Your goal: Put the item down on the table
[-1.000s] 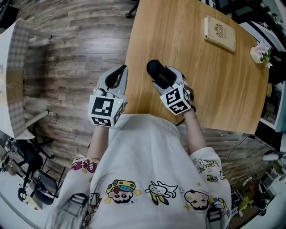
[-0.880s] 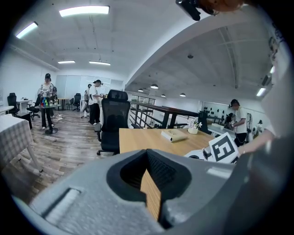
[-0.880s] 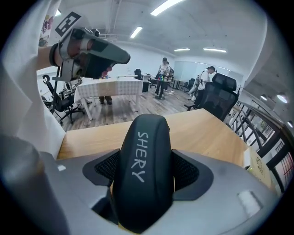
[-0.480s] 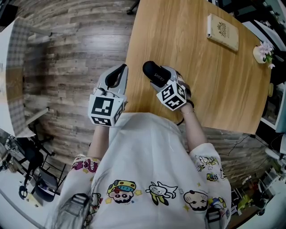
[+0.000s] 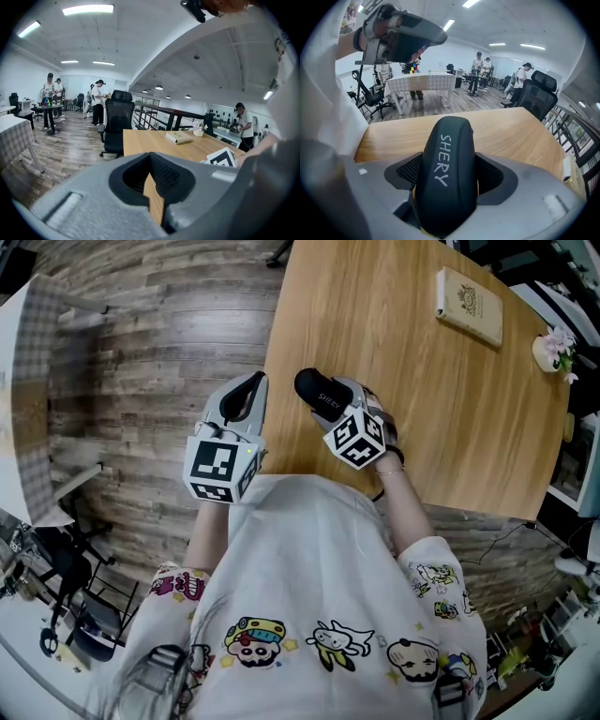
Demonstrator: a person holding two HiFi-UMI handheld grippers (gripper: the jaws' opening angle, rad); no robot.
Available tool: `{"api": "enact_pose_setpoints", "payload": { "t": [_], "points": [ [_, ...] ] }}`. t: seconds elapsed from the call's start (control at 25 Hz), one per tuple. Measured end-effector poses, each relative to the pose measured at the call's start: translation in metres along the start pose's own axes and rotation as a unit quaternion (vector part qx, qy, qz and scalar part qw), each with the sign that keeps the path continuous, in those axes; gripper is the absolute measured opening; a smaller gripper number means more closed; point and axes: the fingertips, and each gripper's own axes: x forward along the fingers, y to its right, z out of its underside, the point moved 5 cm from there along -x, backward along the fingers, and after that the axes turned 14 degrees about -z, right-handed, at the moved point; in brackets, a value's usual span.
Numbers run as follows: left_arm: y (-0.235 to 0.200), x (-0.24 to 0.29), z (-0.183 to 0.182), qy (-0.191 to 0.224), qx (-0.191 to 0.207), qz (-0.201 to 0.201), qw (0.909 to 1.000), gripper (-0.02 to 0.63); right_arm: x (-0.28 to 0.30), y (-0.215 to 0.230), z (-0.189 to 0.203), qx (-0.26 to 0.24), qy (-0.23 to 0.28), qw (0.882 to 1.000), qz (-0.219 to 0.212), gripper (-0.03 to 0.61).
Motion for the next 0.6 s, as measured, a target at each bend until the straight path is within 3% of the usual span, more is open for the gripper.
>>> {"api": "enact_pose_setpoints", "payload": {
  "t": [0.6],
  "points": [
    [-0.0042,-0.0017,0.0004,0.001,0.004,-0.003,1.0,-0.002,0.0093,-0.0026,0.005,0.007,-0.02,1.0,-0.018,0.374]
  ]
}}
